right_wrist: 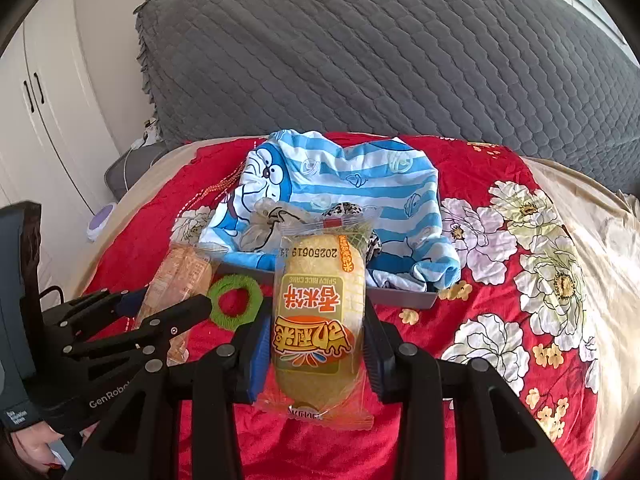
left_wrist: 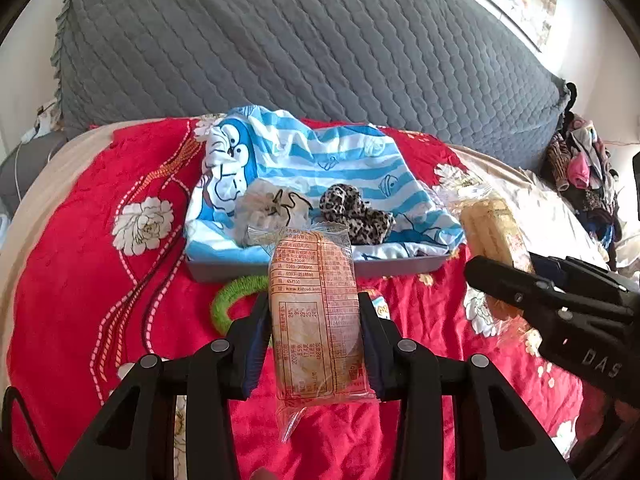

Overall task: Organize objects
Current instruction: 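Lift both snack cakes and carry them toward the grey tray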

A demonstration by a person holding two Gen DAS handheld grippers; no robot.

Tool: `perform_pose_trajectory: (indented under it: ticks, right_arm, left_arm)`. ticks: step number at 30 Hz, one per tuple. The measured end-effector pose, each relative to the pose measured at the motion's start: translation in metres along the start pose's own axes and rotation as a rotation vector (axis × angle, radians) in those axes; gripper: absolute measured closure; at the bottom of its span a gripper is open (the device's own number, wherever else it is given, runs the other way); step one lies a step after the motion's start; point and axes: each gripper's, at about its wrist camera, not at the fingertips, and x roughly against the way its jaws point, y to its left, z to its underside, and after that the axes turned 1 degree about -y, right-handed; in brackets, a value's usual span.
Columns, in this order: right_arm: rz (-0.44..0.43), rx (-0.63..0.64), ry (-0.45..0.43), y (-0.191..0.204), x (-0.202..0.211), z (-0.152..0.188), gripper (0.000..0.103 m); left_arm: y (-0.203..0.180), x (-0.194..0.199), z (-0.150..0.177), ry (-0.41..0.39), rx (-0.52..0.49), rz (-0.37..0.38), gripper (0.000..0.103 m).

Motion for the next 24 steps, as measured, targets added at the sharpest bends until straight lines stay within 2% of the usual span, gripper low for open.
perform_pose_trajectory:
  ticks: [11,24]
  right_arm:
    - [0.001,0.0,-0.007,0.001,-0.009,-0.015,0.063]
    - [-0.021,0.015,-0.055,0.01,-0.022,-0.035,0.063]
  left_arm:
    - [0.004,-0.014,-0.01,0.009,0.0,0.016,0.061]
    - [0.011,-0.034,-0.025,-0.001,0.005,0.02,0.061]
